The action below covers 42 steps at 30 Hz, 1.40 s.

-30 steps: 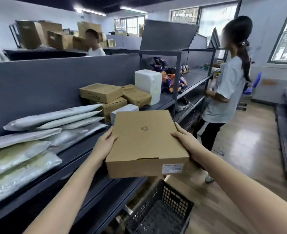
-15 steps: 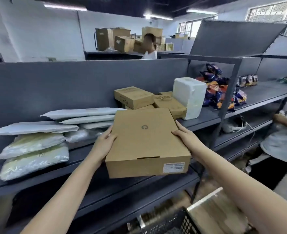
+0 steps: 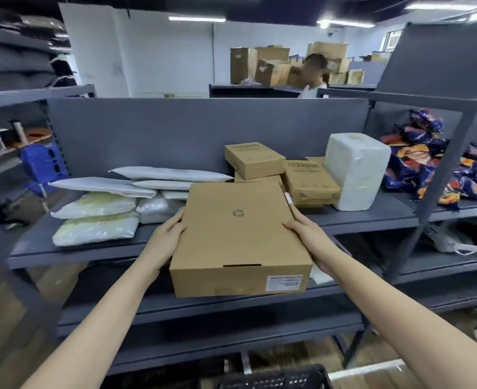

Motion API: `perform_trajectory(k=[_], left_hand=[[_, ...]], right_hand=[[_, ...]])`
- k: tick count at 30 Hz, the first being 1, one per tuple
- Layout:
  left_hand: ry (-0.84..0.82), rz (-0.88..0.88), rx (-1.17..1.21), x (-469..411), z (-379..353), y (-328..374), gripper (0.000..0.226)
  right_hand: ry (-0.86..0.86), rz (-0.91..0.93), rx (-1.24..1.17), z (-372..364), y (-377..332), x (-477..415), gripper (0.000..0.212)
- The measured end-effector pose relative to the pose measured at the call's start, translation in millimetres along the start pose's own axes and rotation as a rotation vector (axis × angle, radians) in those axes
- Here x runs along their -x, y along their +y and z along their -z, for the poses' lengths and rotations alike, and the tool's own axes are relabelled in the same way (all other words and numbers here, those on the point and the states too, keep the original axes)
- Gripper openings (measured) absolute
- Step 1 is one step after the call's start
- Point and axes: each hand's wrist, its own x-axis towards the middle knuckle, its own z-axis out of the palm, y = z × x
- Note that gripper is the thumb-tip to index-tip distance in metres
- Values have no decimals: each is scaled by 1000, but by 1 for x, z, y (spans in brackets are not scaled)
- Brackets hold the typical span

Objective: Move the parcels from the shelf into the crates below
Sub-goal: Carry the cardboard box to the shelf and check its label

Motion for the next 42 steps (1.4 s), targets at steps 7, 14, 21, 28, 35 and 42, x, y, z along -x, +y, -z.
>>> perform_trajectory(k=[7, 14, 21, 28, 35, 42], left_hand=[[52, -63, -11, 13, 31, -7, 42], [-194, -281, -354, 21, 71, -22, 94], [-127, -197, -159, 16, 80, -29, 77], [-174, 112, 357, 14, 78, -6, 37], [-107, 80, 182, 13, 68, 6, 47], [22, -4, -78, 19, 37, 16, 73]], right_hand=[[-50, 7, -48, -19, -10, -3, 39], [-53, -23, -133, -37, -17, -2, 46], [-54, -62, -290, -50, -13, -7, 48], [-85, -3, -263, -63, -17, -13, 45], [-119, 107, 475, -74, -34, -10, 42], [-150, 329, 587, -112, -78, 16, 59]])
